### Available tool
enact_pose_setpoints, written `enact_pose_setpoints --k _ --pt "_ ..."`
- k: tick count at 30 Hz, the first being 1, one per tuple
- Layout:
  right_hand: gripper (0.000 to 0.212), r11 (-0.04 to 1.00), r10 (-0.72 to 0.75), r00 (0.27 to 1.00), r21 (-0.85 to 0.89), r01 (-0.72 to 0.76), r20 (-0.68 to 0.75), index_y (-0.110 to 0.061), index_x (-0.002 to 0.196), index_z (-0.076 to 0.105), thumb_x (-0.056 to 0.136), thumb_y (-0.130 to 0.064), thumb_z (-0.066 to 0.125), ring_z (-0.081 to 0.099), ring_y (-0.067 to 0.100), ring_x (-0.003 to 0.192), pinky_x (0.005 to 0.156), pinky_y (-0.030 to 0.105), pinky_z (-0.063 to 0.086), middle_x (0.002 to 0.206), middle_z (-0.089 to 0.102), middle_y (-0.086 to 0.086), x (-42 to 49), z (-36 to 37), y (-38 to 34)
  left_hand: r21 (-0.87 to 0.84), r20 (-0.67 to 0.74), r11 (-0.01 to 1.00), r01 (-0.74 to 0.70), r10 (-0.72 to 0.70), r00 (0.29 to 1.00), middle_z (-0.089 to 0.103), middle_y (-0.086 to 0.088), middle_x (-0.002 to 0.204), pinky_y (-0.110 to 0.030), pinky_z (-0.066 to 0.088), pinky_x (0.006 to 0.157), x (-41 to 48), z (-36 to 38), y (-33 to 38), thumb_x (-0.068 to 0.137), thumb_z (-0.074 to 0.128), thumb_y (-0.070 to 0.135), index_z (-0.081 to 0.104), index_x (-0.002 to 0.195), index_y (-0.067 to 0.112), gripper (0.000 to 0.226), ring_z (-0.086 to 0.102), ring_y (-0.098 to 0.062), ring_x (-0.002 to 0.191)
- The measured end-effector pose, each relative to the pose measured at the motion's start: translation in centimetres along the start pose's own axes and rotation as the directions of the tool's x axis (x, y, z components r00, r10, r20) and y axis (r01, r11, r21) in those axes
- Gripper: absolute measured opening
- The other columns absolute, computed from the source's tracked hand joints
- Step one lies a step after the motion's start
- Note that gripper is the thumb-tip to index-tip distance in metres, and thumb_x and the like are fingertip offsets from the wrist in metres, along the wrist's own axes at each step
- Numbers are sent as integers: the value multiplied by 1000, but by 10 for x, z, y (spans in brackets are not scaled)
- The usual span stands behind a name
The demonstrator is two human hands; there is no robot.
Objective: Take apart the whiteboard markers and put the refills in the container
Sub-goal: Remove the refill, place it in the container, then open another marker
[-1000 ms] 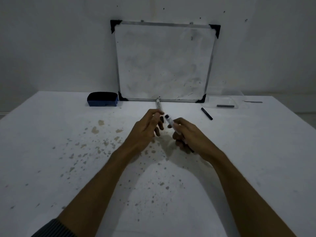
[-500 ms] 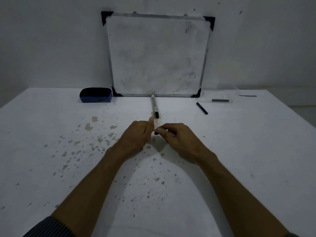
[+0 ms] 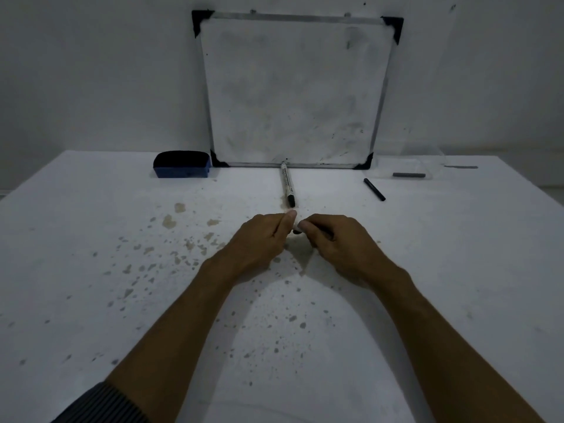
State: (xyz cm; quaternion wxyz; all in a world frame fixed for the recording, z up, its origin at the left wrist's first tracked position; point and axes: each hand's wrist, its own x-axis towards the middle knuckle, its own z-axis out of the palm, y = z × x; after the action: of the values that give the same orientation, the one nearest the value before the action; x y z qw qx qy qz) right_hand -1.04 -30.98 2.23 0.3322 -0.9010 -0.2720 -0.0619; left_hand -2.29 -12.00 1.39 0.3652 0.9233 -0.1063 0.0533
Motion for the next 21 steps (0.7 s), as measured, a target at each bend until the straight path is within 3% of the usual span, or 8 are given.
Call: enact_pose_setpoints --k 3,7,8,11,15,17,19,21 --pt "36 997 -64 993 -45 60 -97 -27 120 72 99 -50 55 64 -1 89 82 22 53 109 76 -9 2 -2 5 -60 -73 996 72 -77 994 53 5 61 -32 41 65 2 -4 -1 111 29 45 48 61 30 55 49 -12 58" --pt "35 999 -5 992 -33 1 -124 -27 118 73 98 -51 57 67 4 96 86 30 55 111 75 -11 -1 -7 14 -262 -216 948 179 -239 947 51 4 70 -32 38 68 -1 -14 -20 110 30 51 46 70 23 51 48 -13 65" --pt "35 999 3 994 -41 -7 -113 -28 118 73 99 -52 56 67 5 95 85 31 55 110 75 -12 -2 -6 15 -234 -209 957 173 -224 952 54 2 75 -34 40 69 -1 -13 -21 110 29 50 48 77 21 48 50 -14 69" --pt "33 998 32 994 -44 -37 -107 -27 121 71 100 -47 54 63 8 94 85 28 53 107 71 -7 0 3 10 121 -200 989 85 -59 978 66 -1 93 -42 49 83 5 -4 -28 111 33 40 63 98 19 38 58 -20 87" --pt "29 996 88 976 6 -88 -201 -18 125 69 102 -29 57 57 8 87 76 7 41 105 63 -1 2 2 3 298 -217 955 8 60 974 67 -2 105 -41 48 89 13 1 -43 103 55 39 72 109 22 25 57 -22 100" --pt "28 981 162 958 143 -130 -237 -18 123 69 100 -30 60 63 10 86 77 12 48 106 64 -2 2 -1 0 329 -215 944 4 71 974 67 -1 108 -39 47 89 13 2 -46 100 58 42 73 110 24 25 57 -22 103" --pt "27 931 259 944 314 -186 -207 -19 122 69 100 -32 61 70 12 86 78 27 58 105 69 -1 5 -2 -2 333 -223 943 10 69 972 68 -1 110 -38 46 90 13 2 -46 98 61 42 72 114 24 26 58 -23 105" --pt "27 881 312 935 419 -219 -167 -16 121 70 100 -32 61 70 8 85 79 28 58 102 73 -4 7 -3 -1 313 -244 950 13 67 967 67 -2 115 -35 42 92 11 2 -42 98 63 40 70 121 22 30 57 -23 108"
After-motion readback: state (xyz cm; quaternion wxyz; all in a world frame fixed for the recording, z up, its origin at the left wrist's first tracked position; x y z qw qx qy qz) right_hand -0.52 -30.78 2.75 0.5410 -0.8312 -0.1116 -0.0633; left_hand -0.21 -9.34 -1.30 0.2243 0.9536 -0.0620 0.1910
